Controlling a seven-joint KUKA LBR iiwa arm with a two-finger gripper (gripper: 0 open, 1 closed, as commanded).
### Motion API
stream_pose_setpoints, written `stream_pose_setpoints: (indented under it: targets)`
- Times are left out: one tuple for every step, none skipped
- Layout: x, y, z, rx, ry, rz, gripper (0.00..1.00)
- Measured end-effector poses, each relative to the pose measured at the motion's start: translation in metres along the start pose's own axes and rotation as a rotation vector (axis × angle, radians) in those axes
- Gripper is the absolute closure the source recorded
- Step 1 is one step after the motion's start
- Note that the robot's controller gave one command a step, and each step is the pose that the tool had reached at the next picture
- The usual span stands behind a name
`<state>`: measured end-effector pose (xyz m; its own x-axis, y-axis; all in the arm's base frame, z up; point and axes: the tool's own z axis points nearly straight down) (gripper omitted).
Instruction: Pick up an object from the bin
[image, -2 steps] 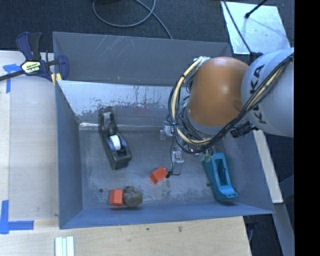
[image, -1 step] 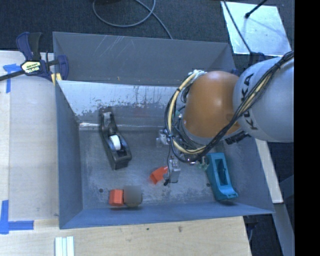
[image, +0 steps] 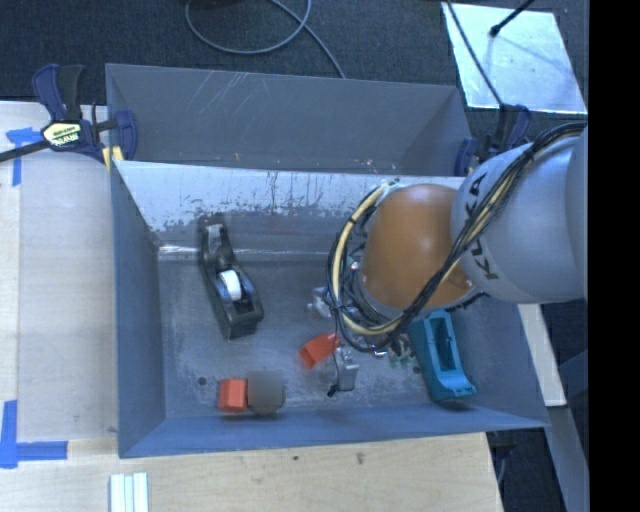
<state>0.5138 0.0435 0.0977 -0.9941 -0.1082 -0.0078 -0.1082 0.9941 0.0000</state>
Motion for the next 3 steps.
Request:
stream_pose_setpoints:
  targets:
    - [-0.011,-0.012,0.026,0.001,-0.01,-0.186,1.0]
    - [-0.011,-0.012,0.026,0.001,-0.01,-0.185,1.0]
    - [-0.016,-0.018,-0.107,0.001,-0.015,-0.176,1.0]
